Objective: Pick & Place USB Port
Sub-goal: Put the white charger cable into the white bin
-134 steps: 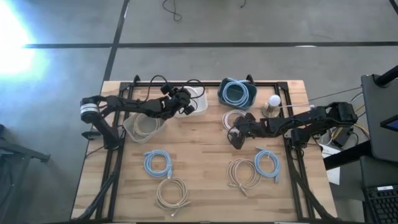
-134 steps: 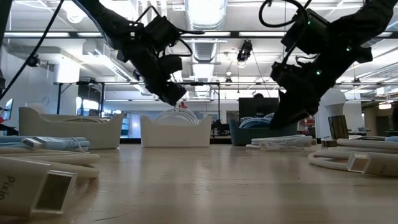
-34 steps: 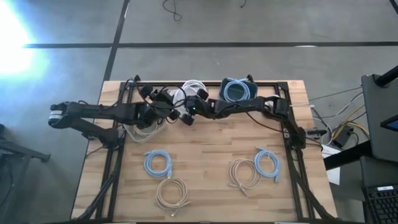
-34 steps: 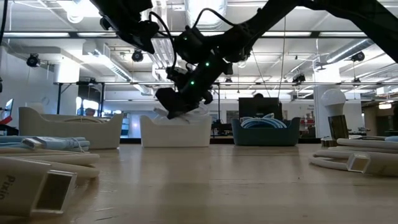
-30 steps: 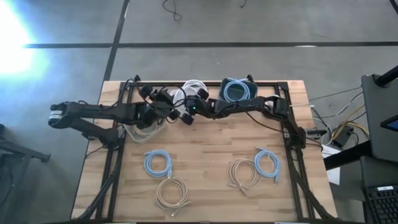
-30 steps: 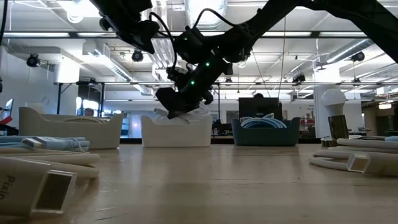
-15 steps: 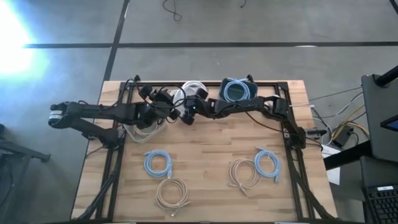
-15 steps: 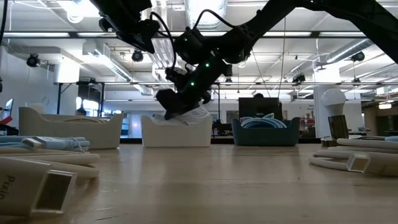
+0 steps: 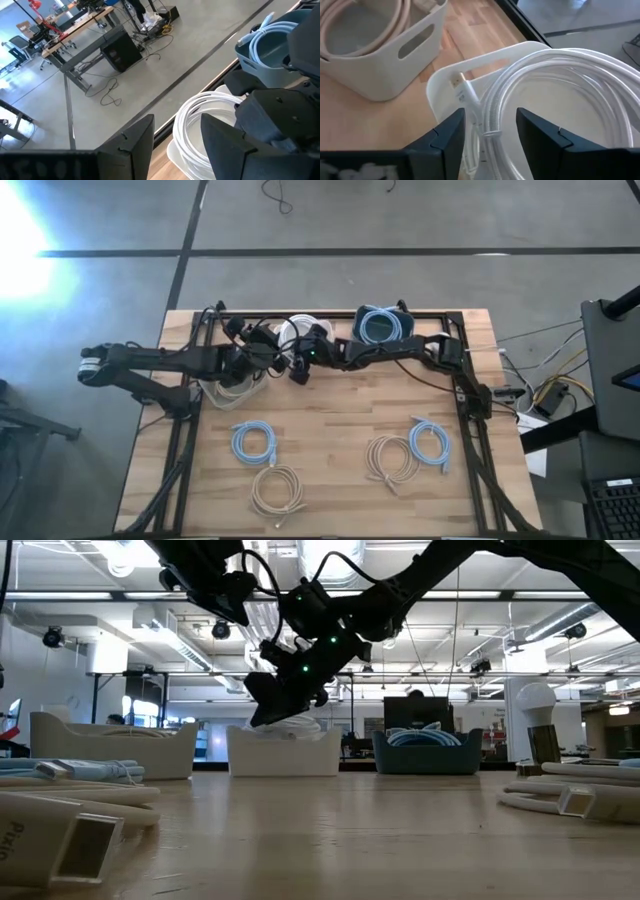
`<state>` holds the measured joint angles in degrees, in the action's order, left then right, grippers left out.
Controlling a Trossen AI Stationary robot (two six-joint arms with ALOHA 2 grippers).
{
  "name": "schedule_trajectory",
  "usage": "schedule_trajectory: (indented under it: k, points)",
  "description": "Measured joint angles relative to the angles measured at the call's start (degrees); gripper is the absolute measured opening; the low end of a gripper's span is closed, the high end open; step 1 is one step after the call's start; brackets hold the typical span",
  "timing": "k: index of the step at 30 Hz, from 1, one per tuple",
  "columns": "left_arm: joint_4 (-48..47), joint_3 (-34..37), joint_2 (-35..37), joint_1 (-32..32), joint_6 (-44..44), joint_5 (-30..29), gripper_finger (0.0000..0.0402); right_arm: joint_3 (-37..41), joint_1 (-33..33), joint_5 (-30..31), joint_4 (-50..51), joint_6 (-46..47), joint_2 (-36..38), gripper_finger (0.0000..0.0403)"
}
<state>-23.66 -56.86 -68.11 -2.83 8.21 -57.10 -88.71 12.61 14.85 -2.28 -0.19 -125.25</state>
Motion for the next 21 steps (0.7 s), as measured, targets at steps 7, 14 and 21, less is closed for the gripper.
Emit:
schedule_trajectory:
  k: [7, 14, 21]
  points:
    - [-0.13, 0.00, -0.01, 0.00, -0.02, 0.00, 0.0177, 0.42, 0.02, 2.26, 3.04, 1.16, 0.00, 0.0145]
    - [-0.11, 0.00, -0.01, -0.02, -0.02, 0.00, 0.0177, 1.11, 0.46, 7.78, 5.41, -0.17, 0.02, 0.0080]
    - [-0.09, 0.00, -0.01, -0.02, 0.13, 0.00, 0.0177, 1.11, 0.74, 2.83, 5.15, -1.39, 0.02, 0.0039]
